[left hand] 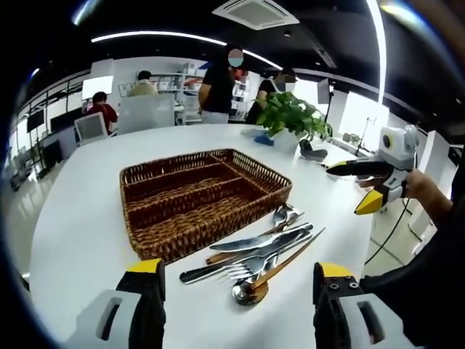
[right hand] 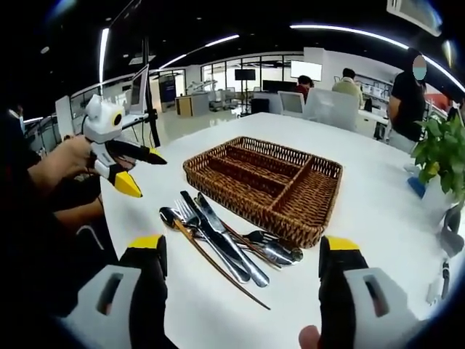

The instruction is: Arrange the knives, forks, and spoons in their matching storage slots by inserting each utensil handle-first until every utensil is classified and aligned in the correct compartment

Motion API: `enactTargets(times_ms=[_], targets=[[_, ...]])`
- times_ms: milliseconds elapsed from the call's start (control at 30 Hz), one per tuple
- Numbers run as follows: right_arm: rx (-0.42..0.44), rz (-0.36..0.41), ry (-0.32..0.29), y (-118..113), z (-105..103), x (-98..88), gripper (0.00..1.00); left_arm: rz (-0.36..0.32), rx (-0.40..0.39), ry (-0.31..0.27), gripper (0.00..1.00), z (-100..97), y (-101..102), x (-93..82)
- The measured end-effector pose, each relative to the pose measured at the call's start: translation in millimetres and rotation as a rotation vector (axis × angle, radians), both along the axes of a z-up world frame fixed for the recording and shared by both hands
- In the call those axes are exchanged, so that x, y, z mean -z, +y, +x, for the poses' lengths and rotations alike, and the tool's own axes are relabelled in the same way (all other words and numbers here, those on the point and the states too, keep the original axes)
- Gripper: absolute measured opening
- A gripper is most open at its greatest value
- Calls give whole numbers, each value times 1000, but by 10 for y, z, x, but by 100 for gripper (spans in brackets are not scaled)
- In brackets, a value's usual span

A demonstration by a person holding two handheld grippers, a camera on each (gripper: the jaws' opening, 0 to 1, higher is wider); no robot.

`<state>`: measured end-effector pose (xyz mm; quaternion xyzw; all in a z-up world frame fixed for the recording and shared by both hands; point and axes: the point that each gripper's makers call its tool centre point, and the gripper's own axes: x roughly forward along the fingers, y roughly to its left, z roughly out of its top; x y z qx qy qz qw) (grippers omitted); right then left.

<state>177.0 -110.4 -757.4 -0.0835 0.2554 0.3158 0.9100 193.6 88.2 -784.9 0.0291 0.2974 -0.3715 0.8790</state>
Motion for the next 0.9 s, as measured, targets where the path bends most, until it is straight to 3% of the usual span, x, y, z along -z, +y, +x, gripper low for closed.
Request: enactTargets(times_ms=[467,900], targets=[[-19,-14,9,35,-32,45,85,-53,-20,98,69,27,-68,261],[-1,-3,12,25,-39,93,83,-143,-125,199,57,113,-82,463]])
